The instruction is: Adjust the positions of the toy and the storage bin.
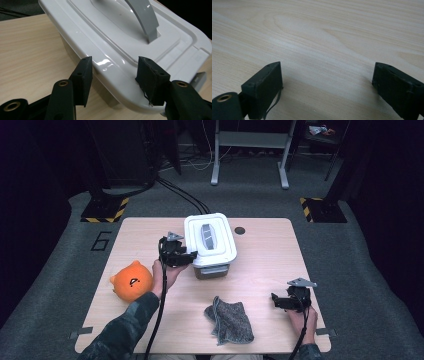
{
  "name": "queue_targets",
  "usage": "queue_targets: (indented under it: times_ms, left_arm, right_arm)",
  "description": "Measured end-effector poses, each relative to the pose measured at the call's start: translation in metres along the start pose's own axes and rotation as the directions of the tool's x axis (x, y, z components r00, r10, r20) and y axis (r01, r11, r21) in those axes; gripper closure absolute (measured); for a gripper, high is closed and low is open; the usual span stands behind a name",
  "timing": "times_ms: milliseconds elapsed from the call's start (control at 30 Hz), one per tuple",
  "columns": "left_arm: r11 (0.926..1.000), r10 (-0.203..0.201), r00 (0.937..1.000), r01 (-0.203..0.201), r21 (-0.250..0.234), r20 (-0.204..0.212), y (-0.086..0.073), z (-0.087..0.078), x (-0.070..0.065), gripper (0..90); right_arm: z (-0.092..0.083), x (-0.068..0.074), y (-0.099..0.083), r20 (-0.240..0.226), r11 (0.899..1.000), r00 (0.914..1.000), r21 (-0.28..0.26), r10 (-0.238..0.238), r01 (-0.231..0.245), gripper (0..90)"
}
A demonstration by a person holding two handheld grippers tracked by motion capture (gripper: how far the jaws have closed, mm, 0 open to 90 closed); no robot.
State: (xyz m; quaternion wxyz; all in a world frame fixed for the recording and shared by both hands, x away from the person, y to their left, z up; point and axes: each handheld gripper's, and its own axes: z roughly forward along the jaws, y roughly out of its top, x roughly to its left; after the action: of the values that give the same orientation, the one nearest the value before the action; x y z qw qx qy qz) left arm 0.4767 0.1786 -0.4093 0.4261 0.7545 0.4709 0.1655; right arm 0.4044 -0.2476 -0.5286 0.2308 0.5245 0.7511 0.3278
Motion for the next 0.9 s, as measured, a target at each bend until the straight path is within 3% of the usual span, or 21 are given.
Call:
queue_targets:
  times_ms: [200,500,900]
  left_arm:
    - [1.0000,0.004,1.0000,-0.004,0.002,-0.008,-0.001,-0.001,-0.004,46.3]
    - [0.9996,-0.028,0.9994,0.027,-0.012,-0.019,-0.002,0.006,-0.021,44.9]
    - [0.9999,-0.008,0.9989,0.007,-0.015,-0.047,0.002,0.015,-0.039,42.5]
  right_arm:
    - [0.000,0.000,0.000,-0.001,1.000,1.0000,0.001,-0.001,0.001,8.5]
    - [0.000,0.000,0.000,-0.001,1.000,1.0000,0.000,0.000,0.000,8.5]
    - [0.000,0.000,0.000,-0.001,1.000,1.0000,0.001,0.000,0.000,8.6]
